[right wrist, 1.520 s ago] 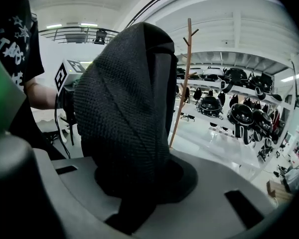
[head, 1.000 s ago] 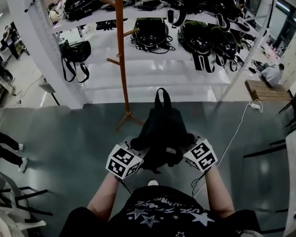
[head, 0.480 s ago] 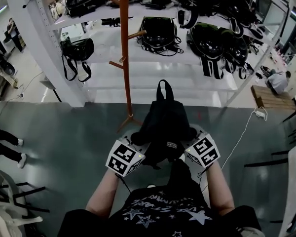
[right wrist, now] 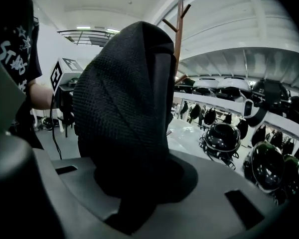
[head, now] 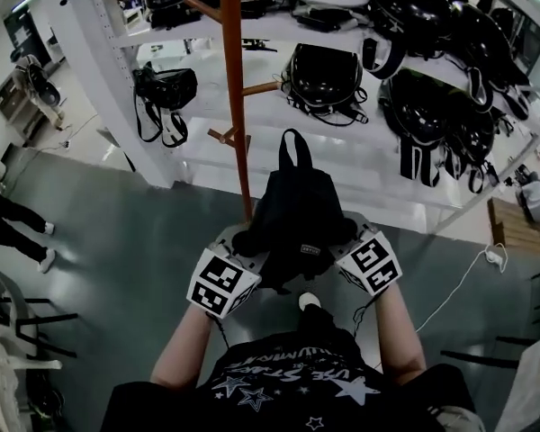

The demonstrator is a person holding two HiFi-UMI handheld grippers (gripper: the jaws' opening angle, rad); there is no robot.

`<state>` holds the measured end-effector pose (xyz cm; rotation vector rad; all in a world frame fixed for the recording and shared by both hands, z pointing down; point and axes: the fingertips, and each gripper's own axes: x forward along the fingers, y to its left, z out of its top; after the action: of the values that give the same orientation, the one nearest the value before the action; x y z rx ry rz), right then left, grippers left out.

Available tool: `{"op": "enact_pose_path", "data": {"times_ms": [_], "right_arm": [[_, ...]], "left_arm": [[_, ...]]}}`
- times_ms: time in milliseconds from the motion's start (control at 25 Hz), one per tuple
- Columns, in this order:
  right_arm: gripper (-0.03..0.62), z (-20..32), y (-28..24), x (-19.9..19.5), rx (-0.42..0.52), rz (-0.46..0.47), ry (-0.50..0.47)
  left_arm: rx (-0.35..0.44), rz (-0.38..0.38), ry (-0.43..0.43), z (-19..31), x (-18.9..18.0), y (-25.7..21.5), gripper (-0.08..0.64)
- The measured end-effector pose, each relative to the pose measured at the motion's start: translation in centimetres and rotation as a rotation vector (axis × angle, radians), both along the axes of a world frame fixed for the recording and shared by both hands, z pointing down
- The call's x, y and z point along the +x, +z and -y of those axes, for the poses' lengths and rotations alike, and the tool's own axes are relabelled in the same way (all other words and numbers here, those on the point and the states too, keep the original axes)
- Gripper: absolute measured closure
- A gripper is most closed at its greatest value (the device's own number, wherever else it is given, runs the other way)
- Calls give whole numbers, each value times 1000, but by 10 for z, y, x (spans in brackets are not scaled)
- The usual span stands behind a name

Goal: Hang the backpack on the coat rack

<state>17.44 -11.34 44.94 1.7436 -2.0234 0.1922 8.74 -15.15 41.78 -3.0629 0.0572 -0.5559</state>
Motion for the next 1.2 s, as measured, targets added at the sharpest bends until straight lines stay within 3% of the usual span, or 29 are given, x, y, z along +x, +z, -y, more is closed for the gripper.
{"op": "enact_pose_path", "data": {"times_ms": [440, 1200], "right_arm": [[497, 81, -30, 66, 40, -42, -223], [497, 144, -16, 111, 36, -29, -446]], "left_arm": [[66, -29, -235, 61, 57, -27, 495], [51, -4, -476, 102, 100, -16, 495]]}}
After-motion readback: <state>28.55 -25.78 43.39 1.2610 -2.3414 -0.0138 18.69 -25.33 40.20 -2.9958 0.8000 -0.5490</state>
